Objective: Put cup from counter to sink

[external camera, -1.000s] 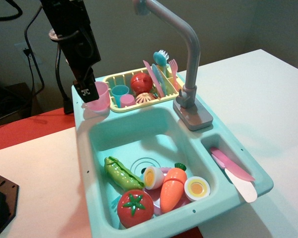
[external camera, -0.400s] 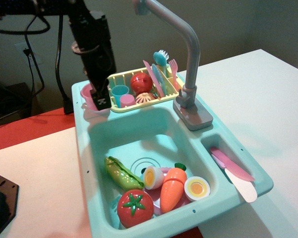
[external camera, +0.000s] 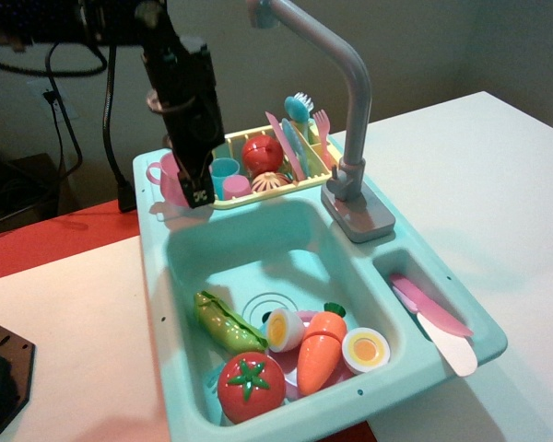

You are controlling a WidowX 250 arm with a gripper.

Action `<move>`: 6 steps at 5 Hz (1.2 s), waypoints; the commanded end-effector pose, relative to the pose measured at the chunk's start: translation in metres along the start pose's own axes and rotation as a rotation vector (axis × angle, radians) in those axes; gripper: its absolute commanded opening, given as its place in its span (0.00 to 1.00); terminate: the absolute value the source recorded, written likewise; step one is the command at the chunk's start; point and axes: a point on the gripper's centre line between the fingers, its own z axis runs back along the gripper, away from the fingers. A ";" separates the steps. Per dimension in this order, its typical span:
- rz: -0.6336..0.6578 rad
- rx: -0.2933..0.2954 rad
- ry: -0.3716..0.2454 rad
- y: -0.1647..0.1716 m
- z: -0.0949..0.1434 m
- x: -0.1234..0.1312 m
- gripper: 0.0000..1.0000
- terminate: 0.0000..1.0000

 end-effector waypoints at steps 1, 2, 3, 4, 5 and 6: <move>0.001 0.007 -0.043 0.003 0.009 -0.007 0.00 0.00; -0.004 0.002 -0.048 0.000 0.010 -0.012 0.00 0.00; -0.011 0.002 -0.062 -0.001 0.013 -0.012 0.00 0.00; -0.042 0.009 -0.136 -0.006 0.034 0.008 0.00 0.00; -0.061 0.011 -0.237 -0.015 0.073 0.041 0.00 0.00; -0.082 -0.028 -0.306 -0.035 0.100 0.070 0.00 0.00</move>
